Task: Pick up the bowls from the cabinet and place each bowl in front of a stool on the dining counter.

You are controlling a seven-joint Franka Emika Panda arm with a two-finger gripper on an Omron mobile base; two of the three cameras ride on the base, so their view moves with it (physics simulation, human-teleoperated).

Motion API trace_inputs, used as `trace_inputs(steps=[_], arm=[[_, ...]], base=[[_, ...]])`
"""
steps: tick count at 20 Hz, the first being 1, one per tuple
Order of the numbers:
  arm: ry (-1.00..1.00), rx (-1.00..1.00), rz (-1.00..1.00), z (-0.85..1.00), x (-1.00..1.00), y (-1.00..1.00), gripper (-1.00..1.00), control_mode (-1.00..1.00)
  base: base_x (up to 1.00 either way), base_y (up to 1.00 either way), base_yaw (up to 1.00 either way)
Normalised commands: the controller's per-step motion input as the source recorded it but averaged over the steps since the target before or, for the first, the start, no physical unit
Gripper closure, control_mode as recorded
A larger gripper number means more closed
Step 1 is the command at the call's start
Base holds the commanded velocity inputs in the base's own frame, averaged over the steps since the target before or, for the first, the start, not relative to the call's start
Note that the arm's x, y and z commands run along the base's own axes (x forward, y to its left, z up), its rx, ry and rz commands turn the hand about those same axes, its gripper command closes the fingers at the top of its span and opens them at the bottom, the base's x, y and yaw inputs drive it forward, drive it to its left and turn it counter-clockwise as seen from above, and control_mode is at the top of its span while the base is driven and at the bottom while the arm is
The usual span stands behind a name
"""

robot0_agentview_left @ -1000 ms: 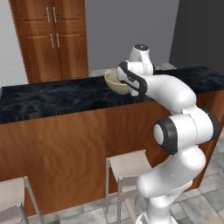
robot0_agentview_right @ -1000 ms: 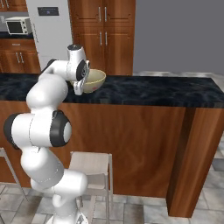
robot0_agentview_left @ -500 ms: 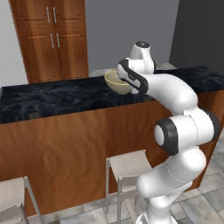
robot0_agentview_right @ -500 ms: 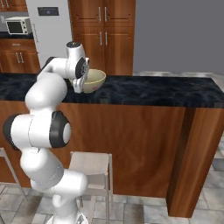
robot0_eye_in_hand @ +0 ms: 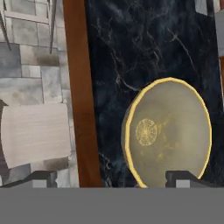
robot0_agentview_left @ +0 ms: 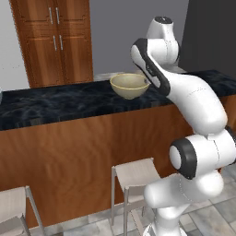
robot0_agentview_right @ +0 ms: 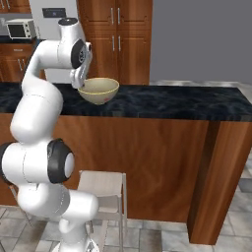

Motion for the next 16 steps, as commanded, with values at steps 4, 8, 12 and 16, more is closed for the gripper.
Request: trace_inputs(steps=[4,8,12,16], arm=[[-0.02,0.0,0.1,0.51,-1.0,-0.03,-1.0,-1.0],[-0.05,0.0,0.17,-0.03,-1.0,-0.13,-1.0,-1.0],[-0.15,0.0,0.24,-0.34,-1.0,-0.33,-1.0,-1.0],[-0.12,0.0,0.43,-0.25,-1.0,-0.36,-1.0,-1.0]], base=[[0.0,0.0,0.0],[0.0,0.0,0.0],[0.0,0.0,0.0],[0.0,0.0,0.0]])
